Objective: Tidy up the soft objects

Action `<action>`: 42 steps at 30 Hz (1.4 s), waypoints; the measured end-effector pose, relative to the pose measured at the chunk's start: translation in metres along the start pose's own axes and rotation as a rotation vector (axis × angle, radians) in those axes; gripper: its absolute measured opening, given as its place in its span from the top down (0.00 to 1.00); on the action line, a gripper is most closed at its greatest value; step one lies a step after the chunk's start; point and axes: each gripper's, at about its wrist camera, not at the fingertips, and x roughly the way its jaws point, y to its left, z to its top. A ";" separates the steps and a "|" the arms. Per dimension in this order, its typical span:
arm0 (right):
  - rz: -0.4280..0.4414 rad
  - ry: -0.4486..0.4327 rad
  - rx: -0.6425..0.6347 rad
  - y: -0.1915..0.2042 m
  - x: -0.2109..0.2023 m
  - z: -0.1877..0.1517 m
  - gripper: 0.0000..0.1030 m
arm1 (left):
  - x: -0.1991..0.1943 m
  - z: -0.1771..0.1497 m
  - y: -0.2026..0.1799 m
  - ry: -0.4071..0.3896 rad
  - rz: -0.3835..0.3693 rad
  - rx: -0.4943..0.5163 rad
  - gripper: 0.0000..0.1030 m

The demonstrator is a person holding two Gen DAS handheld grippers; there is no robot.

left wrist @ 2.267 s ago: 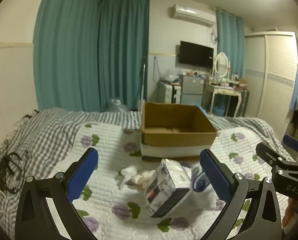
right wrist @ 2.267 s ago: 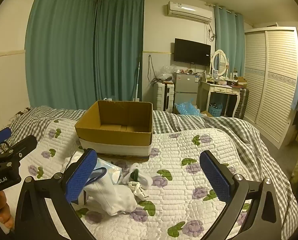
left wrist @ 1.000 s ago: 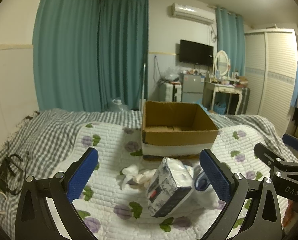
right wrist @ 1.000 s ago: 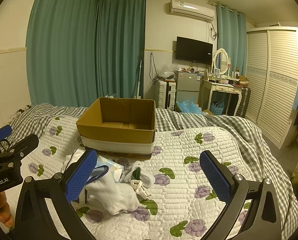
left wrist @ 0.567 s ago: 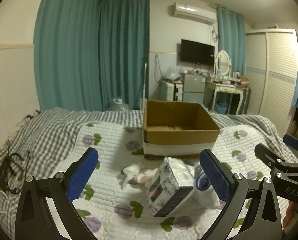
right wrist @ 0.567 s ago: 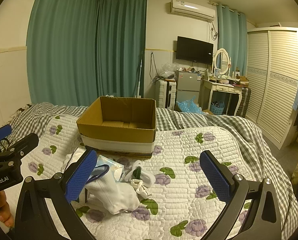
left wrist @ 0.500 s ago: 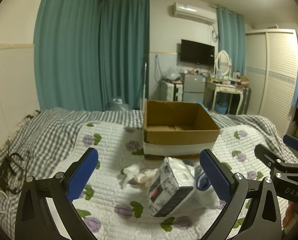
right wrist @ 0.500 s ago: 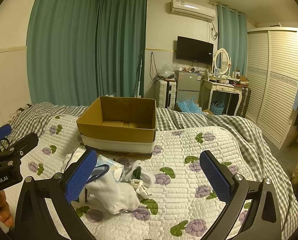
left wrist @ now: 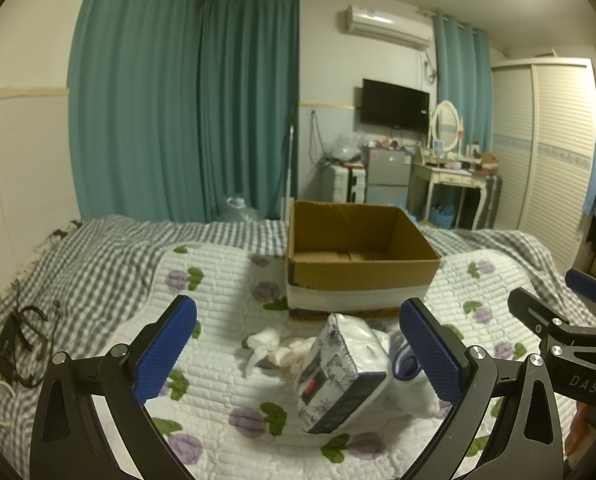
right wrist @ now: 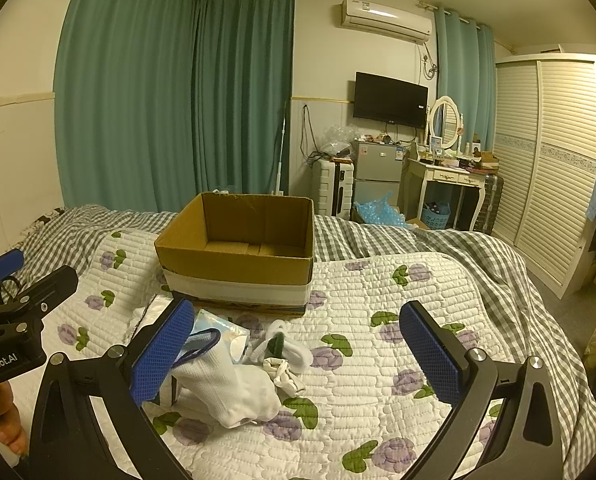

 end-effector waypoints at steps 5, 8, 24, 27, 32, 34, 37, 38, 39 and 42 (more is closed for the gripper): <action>0.005 0.000 0.000 0.001 0.000 -0.001 0.00 | 0.000 0.000 -0.001 -0.001 0.000 0.000 0.00; 0.014 -0.001 -0.001 0.002 -0.001 -0.001 0.00 | 0.000 0.000 0.000 -0.003 -0.002 0.000 0.00; 0.124 0.231 -0.117 0.035 0.045 -0.034 0.00 | 0.023 -0.037 0.007 0.113 0.020 0.033 0.00; 0.141 0.292 -0.137 0.044 0.061 -0.046 0.02 | 0.038 -0.052 0.008 0.156 0.035 0.060 0.00; 0.168 0.369 -0.148 0.053 0.085 -0.062 0.09 | 0.057 -0.070 0.013 0.230 0.063 0.057 0.00; 0.172 0.404 -0.142 0.052 0.097 -0.068 0.20 | 0.061 -0.075 0.013 0.247 0.064 0.062 0.00; 0.203 0.449 -0.120 0.051 0.109 -0.073 0.62 | 0.064 -0.079 0.010 0.264 0.056 0.068 0.00; 0.205 0.443 -0.115 0.050 0.108 -0.072 0.66 | 0.064 -0.081 0.008 0.270 0.050 0.074 0.00; 0.198 0.430 -0.118 0.050 0.105 -0.070 0.69 | 0.064 -0.082 0.006 0.274 0.043 0.080 0.00; 0.210 0.397 -0.087 0.044 0.094 -0.061 0.71 | 0.064 -0.087 -0.006 0.290 -0.025 0.101 0.00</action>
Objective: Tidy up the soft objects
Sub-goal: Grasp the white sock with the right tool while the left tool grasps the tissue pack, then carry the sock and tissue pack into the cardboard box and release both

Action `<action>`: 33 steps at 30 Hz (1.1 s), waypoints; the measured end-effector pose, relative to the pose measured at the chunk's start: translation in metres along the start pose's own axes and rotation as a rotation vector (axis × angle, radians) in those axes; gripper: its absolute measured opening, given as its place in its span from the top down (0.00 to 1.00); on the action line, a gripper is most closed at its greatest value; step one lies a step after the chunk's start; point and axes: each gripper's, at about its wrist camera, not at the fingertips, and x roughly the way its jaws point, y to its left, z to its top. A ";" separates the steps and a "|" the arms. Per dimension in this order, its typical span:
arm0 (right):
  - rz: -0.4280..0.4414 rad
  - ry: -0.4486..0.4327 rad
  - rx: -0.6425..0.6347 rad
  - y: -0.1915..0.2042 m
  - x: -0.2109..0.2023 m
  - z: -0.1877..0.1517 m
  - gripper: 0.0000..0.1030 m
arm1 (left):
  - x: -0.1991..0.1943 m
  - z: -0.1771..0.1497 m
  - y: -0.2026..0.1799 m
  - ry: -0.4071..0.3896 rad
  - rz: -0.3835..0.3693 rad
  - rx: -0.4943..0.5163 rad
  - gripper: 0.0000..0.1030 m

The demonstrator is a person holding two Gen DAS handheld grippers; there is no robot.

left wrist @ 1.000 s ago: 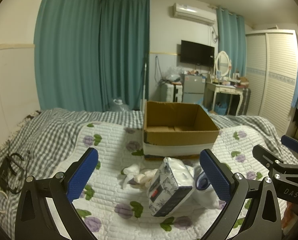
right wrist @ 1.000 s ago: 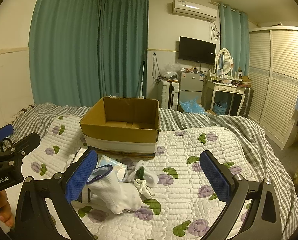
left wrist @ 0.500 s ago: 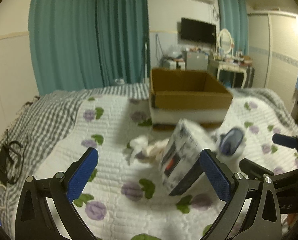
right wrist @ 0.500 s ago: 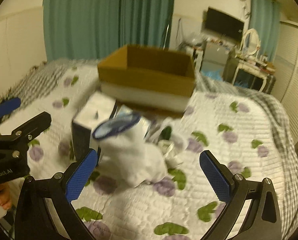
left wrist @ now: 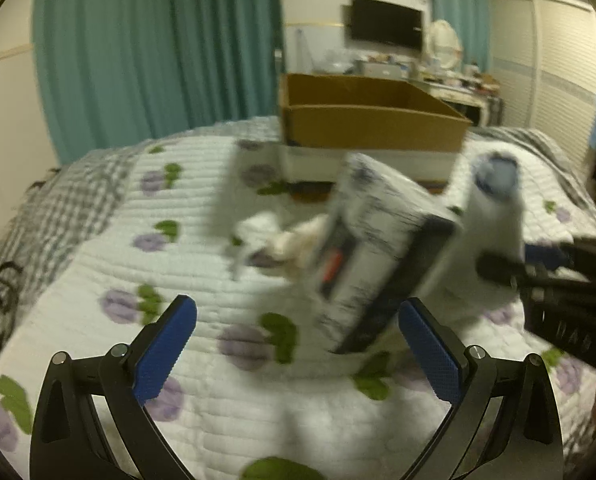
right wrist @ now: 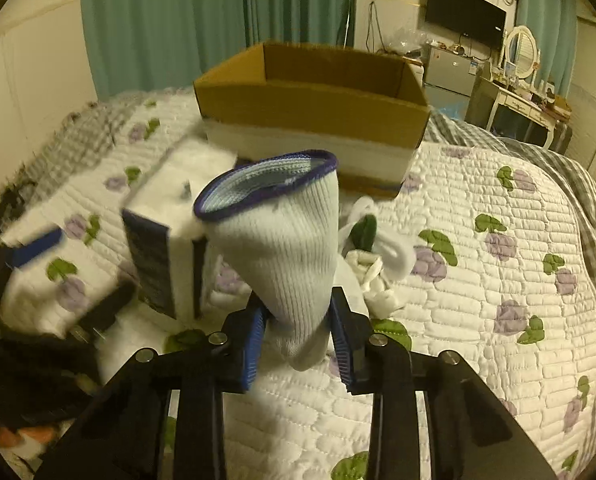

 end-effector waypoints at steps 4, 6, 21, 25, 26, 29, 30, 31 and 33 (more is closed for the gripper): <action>-0.015 -0.047 0.029 -0.005 -0.011 0.003 0.71 | 0.007 0.002 -0.017 -0.008 -0.017 0.031 0.00; -0.022 -0.056 0.036 -0.006 -0.014 0.004 0.71 | 0.015 0.005 -0.023 -0.009 -0.013 0.028 0.00; -0.040 -0.088 0.049 -0.010 -0.026 0.006 0.71 | 0.026 0.025 -0.022 -0.043 -0.071 0.028 0.56; -0.039 -0.132 0.042 -0.007 -0.045 0.012 0.71 | 0.003 0.036 -0.017 -0.089 -0.072 0.037 0.56; -0.039 -0.149 0.041 -0.006 -0.051 0.014 0.71 | -0.002 0.041 -0.016 -0.098 -0.074 0.035 0.56; -0.025 -0.197 0.039 -0.005 -0.069 0.028 0.71 | -0.020 0.060 -0.012 -0.126 -0.090 0.030 0.56; -0.020 -0.209 0.038 -0.005 -0.073 0.033 0.71 | -0.026 0.069 -0.011 -0.143 -0.089 0.033 0.56; -0.013 -0.228 0.036 -0.004 -0.079 0.043 0.71 | -0.029 0.074 -0.009 -0.154 -0.088 0.035 0.56; -0.003 -0.255 0.027 -0.005 -0.087 0.061 0.71 | -0.038 0.090 -0.004 -0.183 -0.089 0.039 0.56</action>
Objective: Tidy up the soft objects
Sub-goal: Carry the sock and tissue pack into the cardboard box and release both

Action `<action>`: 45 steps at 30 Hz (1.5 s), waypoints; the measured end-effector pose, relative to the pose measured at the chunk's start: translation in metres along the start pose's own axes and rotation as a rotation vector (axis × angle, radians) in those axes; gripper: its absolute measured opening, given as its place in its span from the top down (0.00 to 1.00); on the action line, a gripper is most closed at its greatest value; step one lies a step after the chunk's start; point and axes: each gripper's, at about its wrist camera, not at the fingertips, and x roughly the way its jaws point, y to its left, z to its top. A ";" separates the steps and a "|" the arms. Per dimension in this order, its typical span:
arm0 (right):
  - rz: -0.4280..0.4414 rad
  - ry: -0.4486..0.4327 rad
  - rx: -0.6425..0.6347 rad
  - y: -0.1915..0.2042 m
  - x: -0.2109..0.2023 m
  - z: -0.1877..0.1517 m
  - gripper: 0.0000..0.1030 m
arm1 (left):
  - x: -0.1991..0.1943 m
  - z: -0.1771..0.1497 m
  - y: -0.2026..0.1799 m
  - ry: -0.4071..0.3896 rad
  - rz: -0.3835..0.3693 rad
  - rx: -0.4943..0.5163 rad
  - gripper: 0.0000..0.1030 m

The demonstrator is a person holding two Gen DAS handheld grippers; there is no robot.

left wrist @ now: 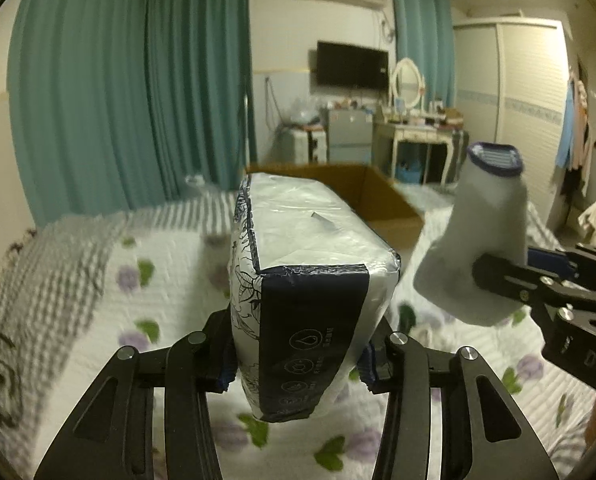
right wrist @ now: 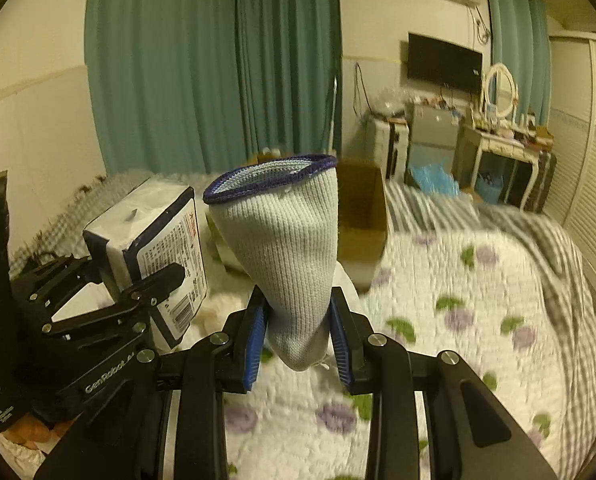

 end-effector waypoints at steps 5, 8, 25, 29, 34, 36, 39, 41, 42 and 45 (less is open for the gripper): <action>0.025 -0.069 -0.045 0.001 0.002 0.061 0.71 | 0.005 0.048 0.011 -0.069 -0.002 0.005 0.56; 0.038 -0.092 -0.052 -0.003 0.017 0.099 0.71 | 0.024 0.073 0.016 -0.080 -0.001 -0.002 0.56; 0.040 0.131 0.110 -0.075 0.224 0.111 0.71 | 0.204 0.094 0.017 0.063 -0.018 0.050 0.54; 0.063 0.140 0.104 -0.082 0.231 0.102 0.70 | 0.211 0.086 0.020 0.083 -0.016 0.022 0.51; 0.052 0.126 0.095 -0.087 0.217 0.114 0.47 | 0.192 0.105 0.020 0.029 0.017 -0.025 0.18; 0.036 0.108 0.100 -0.091 0.201 0.121 0.34 | 0.176 0.117 0.021 -0.015 0.044 -0.029 0.18; 0.029 0.052 0.116 -0.094 0.163 0.135 0.22 | 0.153 0.131 0.022 -0.042 0.059 -0.025 0.18; 0.020 0.015 0.115 -0.094 0.133 0.147 0.21 | 0.129 0.142 0.023 -0.070 0.068 -0.017 0.18; 0.013 -0.002 0.110 -0.093 0.119 0.152 0.20 | 0.117 0.146 0.023 -0.085 0.069 -0.011 0.17; -0.019 -0.067 0.079 -0.089 0.066 0.170 0.12 | 0.073 0.156 0.018 -0.134 0.078 0.007 0.09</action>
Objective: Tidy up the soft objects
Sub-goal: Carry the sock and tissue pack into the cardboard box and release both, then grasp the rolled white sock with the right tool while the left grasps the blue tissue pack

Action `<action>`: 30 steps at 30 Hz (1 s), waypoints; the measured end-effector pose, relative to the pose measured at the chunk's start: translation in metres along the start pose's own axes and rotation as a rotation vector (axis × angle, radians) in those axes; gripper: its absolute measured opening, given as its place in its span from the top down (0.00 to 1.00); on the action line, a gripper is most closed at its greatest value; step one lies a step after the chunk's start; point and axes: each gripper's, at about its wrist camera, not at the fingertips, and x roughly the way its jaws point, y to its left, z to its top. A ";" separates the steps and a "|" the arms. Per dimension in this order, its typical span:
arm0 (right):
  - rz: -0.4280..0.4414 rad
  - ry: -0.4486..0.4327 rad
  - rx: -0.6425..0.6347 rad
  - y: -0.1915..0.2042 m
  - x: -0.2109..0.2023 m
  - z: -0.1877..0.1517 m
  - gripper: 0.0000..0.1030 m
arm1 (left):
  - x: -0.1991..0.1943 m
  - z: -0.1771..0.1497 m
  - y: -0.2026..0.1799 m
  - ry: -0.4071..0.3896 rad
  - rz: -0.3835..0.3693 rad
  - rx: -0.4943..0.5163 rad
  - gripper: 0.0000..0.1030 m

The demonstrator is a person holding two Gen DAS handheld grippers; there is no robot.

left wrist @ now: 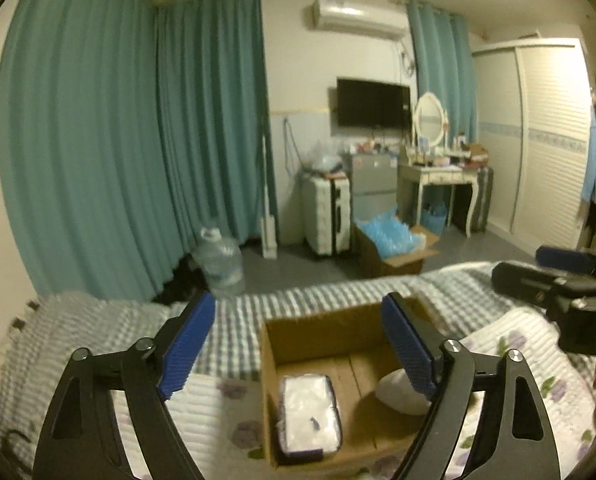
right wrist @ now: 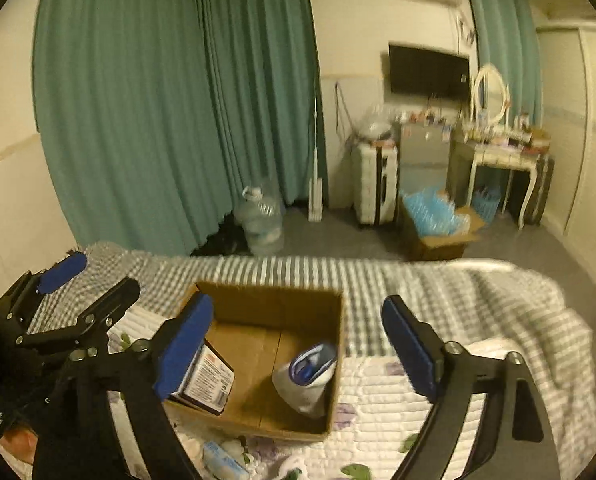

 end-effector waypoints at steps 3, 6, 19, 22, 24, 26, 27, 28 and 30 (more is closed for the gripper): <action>-0.019 -0.044 -0.025 0.010 -0.047 0.008 0.10 | -0.038 0.010 0.002 -0.047 0.012 0.013 0.09; -0.042 -0.082 -0.045 0.018 -0.091 0.010 0.08 | -0.083 0.015 0.002 -0.100 0.022 0.009 0.08; -0.086 0.036 -0.039 0.013 -0.110 -0.098 0.03 | -0.113 -0.065 0.009 -0.009 0.042 -0.009 0.04; -0.054 0.125 -0.022 0.007 -0.073 -0.135 0.03 | -0.088 -0.098 0.010 0.076 0.031 -0.050 0.04; -0.052 0.183 -0.015 0.003 -0.048 -0.161 0.03 | -0.073 -0.119 0.009 0.123 0.021 -0.066 0.04; -0.065 0.260 -0.008 -0.001 -0.019 -0.189 0.03 | -0.059 -0.140 0.006 0.169 0.021 -0.067 0.04; -0.070 0.293 -0.013 -0.002 -0.007 -0.199 0.03 | -0.050 -0.151 0.004 0.194 0.024 -0.064 0.04; -0.075 0.331 -0.022 -0.002 0.006 -0.211 0.03 | -0.042 -0.163 0.002 0.220 0.027 -0.061 0.04; -0.072 0.409 -0.039 -0.003 0.031 -0.232 0.04 | -0.030 -0.179 0.000 0.264 0.033 -0.059 0.04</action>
